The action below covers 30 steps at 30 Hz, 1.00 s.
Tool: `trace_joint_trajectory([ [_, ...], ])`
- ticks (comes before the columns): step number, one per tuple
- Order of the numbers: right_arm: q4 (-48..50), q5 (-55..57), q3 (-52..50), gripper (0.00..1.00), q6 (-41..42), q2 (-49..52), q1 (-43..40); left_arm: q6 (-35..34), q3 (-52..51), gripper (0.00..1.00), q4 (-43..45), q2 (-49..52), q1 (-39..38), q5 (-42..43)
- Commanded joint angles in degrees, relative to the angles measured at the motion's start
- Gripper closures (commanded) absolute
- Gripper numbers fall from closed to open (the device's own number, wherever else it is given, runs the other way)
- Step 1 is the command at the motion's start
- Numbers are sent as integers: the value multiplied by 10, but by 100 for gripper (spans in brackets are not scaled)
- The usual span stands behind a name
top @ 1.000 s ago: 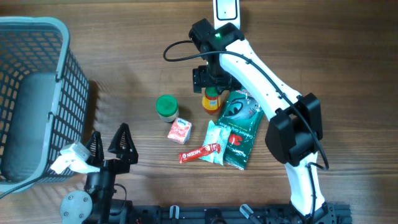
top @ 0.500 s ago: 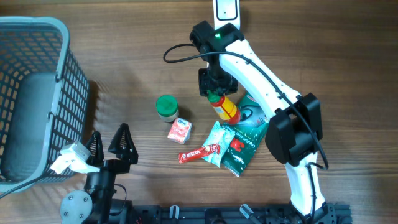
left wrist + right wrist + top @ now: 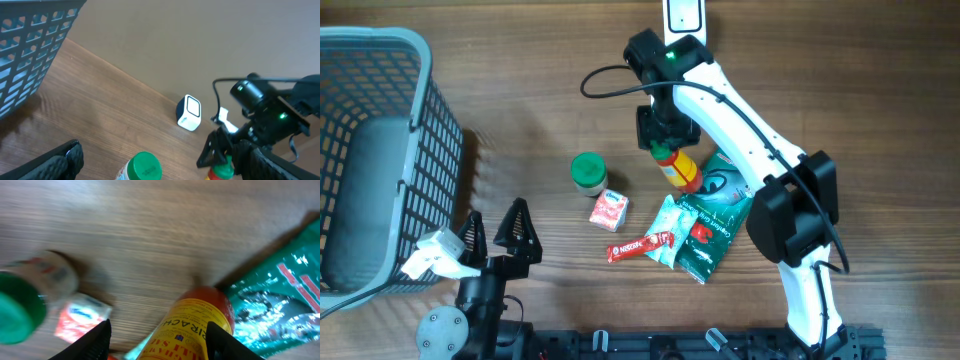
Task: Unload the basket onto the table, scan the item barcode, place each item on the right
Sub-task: 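Hold the bottle up toward the white barcode scanner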
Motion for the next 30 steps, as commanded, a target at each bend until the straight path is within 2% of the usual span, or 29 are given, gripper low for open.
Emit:
trace_joint_trajectory([
  [1, 20, -46, 49, 45, -18, -6, 0, 4, -7, 0, 1, -2, -3, 9],
  [14, 166, -129, 43, 44, -23, -4, 0, 4, -7, 0, 1, -2, -3, 9],
  [17, 216, -129, 26, 40, -20, -3, 0, 4, -7, 0, 1, -2, -3, 9],
  [28, 260, -57, -63, 40, 10, -1, 0, 4, -7, 0, 1, -2, -3, 9],
  [29, 267, -57, -63, 40, 10, -3, 0, 4, -6, 0, 1, -2, -3, 9],
  [30, 272, -57, -63, 34, 14, -4, 0, 4, -7, 0, 1, -2, -3, 9],
])
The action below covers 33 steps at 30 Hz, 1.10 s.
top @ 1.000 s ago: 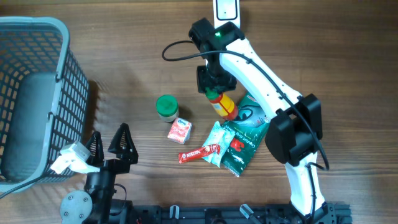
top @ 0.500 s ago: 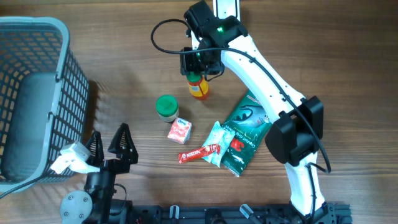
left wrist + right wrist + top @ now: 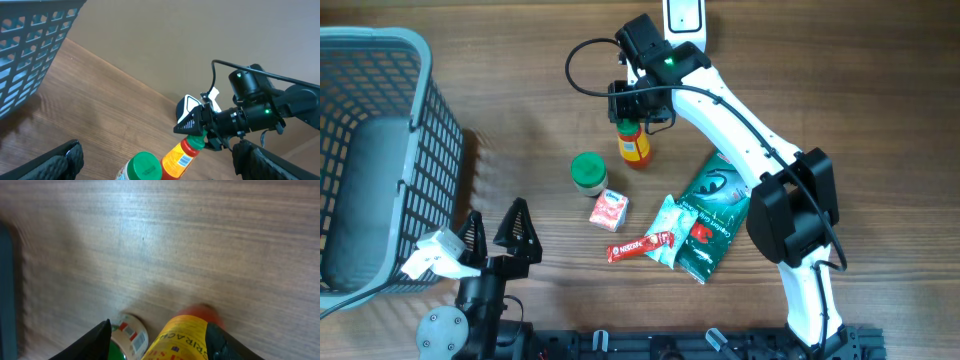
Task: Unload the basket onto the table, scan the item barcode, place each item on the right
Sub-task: 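Hold the bottle up toward the white barcode scanner, then set the bottle down and move the right gripper away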
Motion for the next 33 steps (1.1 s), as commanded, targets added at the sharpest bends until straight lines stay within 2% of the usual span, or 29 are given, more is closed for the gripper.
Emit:
trace_joint_trajectory([
  [1, 13, 22, -10, 24, 17, -5, 0, 4, -7, 0, 1, -2, -3, 9],
  [4, 14, 22, -10, 1, 18, -12, -3, 4, -7, 0, 1, -2, -3, 9],
  [9, 10, 22, -10, 1, 26, -63, -12, 4, -7, 0, 1, -2, -3, 9],
  [12, -19, -4, -10, 0, 118, -111, -40, 4, -7, 0, 1, -2, -3, 9],
  [15, -97, -85, -10, 0, 237, -135, -120, 4, -7, 0, 1, -2, -3, 9],
  [17, -149, -147, -13, 0, 280, -126, -172, 4, -7, 0, 1, -2, -3, 9],
  [21, -165, -285, -67, 0, 287, -82, -238, 4, -7, 0, 1, -2, -3, 9],
  [26, -120, -363, -154, 1, 270, -26, -244, 4, -6, 0, 1, -2, -3, 9],
  [28, -100, -367, -172, 0, 210, -23, -244, 4, -7, 0, 1, -2, -3, 9],
  [33, -106, -475, -173, 0, 300, -23, -229, 4, -7, 0, 1, -2, -3, 9],
])
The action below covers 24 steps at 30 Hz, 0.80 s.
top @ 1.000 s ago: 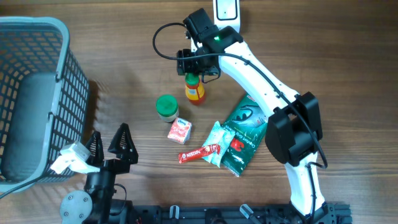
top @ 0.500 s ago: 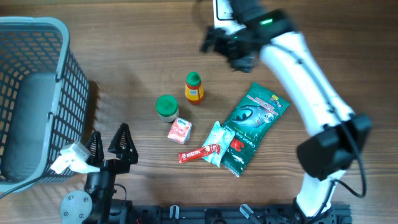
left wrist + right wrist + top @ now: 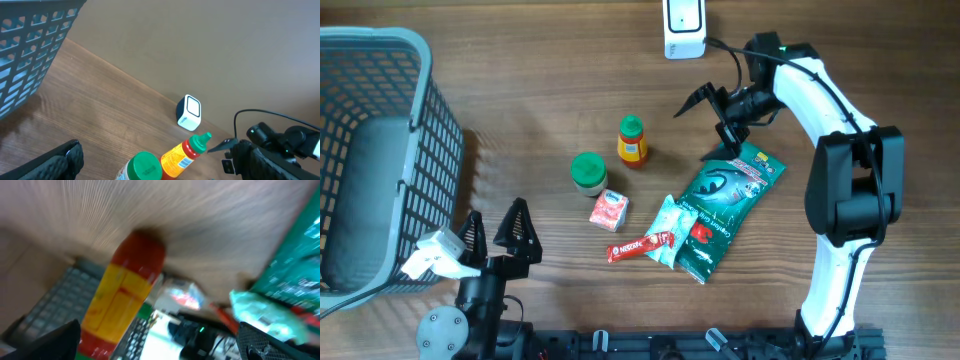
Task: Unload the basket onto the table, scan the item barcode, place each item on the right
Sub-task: 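Set the bottle down and move the right gripper away, then grasp the sriracha bottle again with the right gripper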
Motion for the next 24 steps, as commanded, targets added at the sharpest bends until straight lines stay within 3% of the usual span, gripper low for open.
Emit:
trace_joint_trajectory([
  [1, -2, -76, 3, 1, 73, -7, 18, 4, -7, 0, 1, -2, -3, 9],
  [7, 2, -45, -12, 0, 159, -7, 45, 4, -7, 0, 1, -2, -3, 9],
  [24, 90, -9, -15, 0, 175, -7, 110, 4, -7, 0, 1, -2, -3, 9],
])
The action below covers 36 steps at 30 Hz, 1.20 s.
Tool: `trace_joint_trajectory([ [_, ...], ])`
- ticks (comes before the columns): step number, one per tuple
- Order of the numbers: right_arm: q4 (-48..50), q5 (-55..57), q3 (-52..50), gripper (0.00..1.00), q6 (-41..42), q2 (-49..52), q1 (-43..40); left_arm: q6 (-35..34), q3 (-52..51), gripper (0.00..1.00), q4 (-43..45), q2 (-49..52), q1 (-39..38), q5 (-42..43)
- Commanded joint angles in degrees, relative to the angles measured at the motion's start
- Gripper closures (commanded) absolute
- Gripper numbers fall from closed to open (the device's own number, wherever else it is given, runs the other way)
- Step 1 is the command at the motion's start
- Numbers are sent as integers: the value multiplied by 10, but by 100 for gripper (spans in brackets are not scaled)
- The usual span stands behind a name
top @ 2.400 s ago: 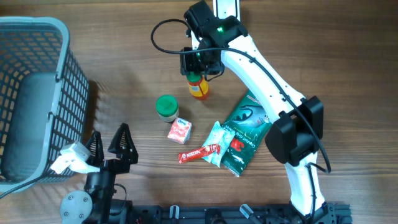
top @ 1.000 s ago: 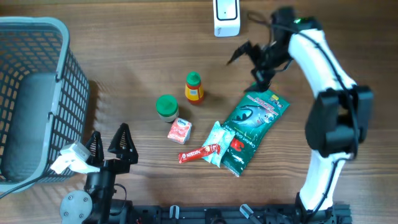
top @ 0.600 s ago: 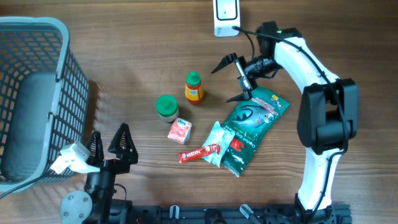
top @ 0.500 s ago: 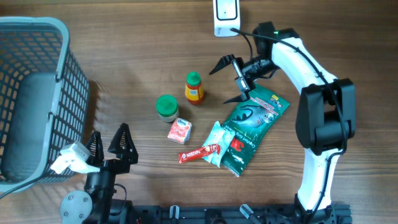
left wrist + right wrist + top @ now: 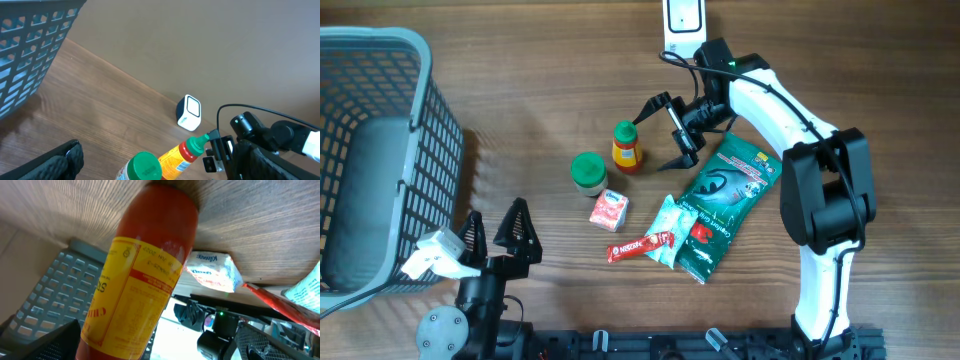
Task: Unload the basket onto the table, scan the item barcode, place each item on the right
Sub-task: 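Grasp the sriracha bottle again with the right gripper, then lift the bottle and carry it rightward past the scanner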
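The sriracha bottle (image 5: 626, 146), yellow label, red body, green cap, stands on the table right of a green-lidded jar (image 5: 588, 172). My right gripper (image 5: 652, 144) is open just right of the bottle, one finger on each side of it. In the right wrist view the bottle (image 5: 145, 280) fills the frame between the spread fingers (image 5: 42, 345). The white barcode scanner (image 5: 682, 20) stands at the table's far edge; the left wrist view shows it (image 5: 188, 113) beyond the bottle (image 5: 182, 156). My left gripper (image 5: 497, 216) is open near the front edge, holding nothing.
A grey-blue basket (image 5: 420, 60) takes up the left side. A red-white packet (image 5: 608, 210), a red stick sachet (image 5: 642, 245), a light green packet (image 5: 670, 230) and a dark green bag (image 5: 725, 190) lie right of and below the jar.
My right gripper was open to the right, above the dark green bag. It is now further left, open, with its fingers either side of the standing bottle. The left arm has not moved.
My right gripper was shut on the sriracha bottle beside the dark green bag. Then it held the bottle further left, near the jar. Then the bottle stood alone with the gripper open off to the right. Now the open gripper is back at the bottle.
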Motion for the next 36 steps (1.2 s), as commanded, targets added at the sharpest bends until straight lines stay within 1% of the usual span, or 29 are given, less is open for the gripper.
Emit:
trace_joint_trajectory([
  [1, 10, 25, -5, 1, 28, -6, 15, 4, -7, 0, 1, -2, -3, 9],
  [6, 65, 13, -5, 0, 79, 32, 41, 4, -7, 0, 1, -2, -3, 9],
  [10, 91, -54, -5, 0, 54, 80, 54, 4, -7, 0, 1, -2, -3, 9],
  [14, 106, -52, -5, 1, 50, 96, 63, 4, -7, 0, 1, -2, -3, 9],
  [15, 113, -52, -5, 4, 50, 96, 63, 4, -7, 0, 1, -2, -3, 9],
  [17, 125, -53, -5, 12, 50, 96, 63, 4, -7, 0, 1, -2, -3, 9],
  [18, 128, -50, -5, 19, 50, 96, 63, 4, -7, 0, 1, -2, -3, 9],
  [20, 127, -19, -5, 28, 49, 96, 64, 4, -7, 0, 1, -2, -3, 9],
  [22, 125, 26, -5, 33, 47, 96, 64, 4, -7, 0, 1, -2, -3, 9],
  [24, 123, 47, -5, 43, 30, 96, 64, 4, -6, 0, 1, -2, -3, 9],
  [27, 123, 48, -5, 48, 6, 94, 61, 4, -6, 0, 1, -2, -3, 9],
  [28, 112, 48, -5, 50, -11, 89, 57, 4, -7, 0, 1, -2, -3, 9],
  [32, 31, 50, -5, 50, -29, 54, 41, 4, -6, 0, 1, -2, -3, 9],
  [35, -83, 88, -5, 50, -24, 9, 23, 4, -7, 0, 1, -2, -3, 9],
  [36, -118, 105, -5, 51, -9, -5, 18, 4, -7, 0, 1, -2, -3, 9],
])
